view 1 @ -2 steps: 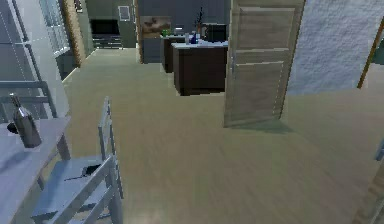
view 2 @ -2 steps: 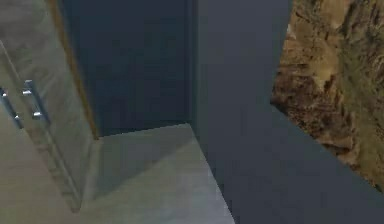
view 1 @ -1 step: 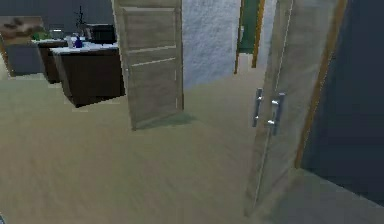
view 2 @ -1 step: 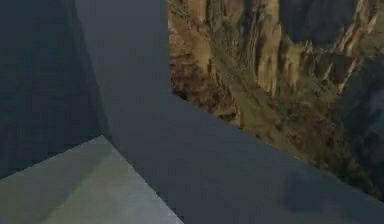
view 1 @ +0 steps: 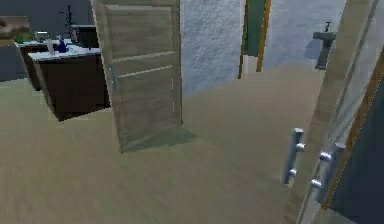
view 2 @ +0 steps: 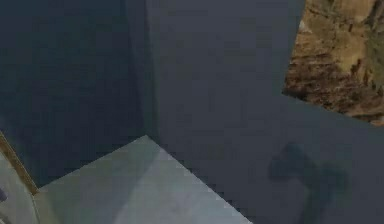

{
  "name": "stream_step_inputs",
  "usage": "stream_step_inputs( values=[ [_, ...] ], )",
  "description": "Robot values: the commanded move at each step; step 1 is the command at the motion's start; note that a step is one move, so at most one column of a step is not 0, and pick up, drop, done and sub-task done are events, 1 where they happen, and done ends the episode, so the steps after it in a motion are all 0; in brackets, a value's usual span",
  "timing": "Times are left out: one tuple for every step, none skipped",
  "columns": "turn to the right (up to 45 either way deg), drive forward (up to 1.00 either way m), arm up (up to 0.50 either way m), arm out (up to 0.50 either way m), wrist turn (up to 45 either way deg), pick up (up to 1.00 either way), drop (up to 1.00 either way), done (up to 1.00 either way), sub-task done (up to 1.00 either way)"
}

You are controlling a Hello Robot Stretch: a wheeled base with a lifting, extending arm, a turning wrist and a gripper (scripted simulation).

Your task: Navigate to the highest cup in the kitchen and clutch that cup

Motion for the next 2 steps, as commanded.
stream_step_inputs(
  values=[
    [-42.0, 0.0, 0.0, 0.0, 0.0, 0.0, 0.0, 0.0, 0.0],
    [0.0, 1.0, 0.0, 0.0, 0.0, 0.0, 0.0, 0.0, 0.0]
  ],
)
